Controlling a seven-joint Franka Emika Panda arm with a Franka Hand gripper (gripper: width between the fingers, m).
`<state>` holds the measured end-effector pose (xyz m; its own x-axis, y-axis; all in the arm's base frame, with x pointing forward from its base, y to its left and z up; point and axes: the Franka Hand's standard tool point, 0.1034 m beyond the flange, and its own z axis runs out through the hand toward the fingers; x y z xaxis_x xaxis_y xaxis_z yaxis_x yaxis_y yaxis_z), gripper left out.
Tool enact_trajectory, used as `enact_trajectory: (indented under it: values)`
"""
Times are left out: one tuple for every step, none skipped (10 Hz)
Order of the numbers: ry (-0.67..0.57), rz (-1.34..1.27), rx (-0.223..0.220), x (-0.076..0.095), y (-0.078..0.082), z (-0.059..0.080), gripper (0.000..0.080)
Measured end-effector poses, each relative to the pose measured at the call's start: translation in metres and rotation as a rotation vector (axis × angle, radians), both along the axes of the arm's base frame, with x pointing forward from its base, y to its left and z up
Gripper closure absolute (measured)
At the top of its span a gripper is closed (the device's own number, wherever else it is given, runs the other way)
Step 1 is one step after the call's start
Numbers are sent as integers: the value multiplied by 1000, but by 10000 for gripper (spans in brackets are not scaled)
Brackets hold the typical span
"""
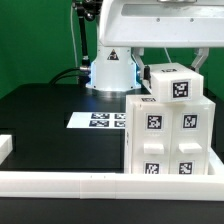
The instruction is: Assemble cabinet
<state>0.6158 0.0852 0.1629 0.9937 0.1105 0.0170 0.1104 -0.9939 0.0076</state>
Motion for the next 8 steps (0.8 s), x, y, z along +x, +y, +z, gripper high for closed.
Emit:
enact_trajectory:
  values:
    - [0,0,0,0,0,0,249]
    - [0,-1,0,0,0,0,249]
    - [0,-28,1,0,0,0,249]
    - [0,-112,3,0,1,0,249]
    - [2,-278,16,0,2,-1,248]
    - [-4,-438,30,1,5,-1,248]
    - [-22,-581,51,4,8,-1,248]
    - [-43,-672,73,7,9,0,248]
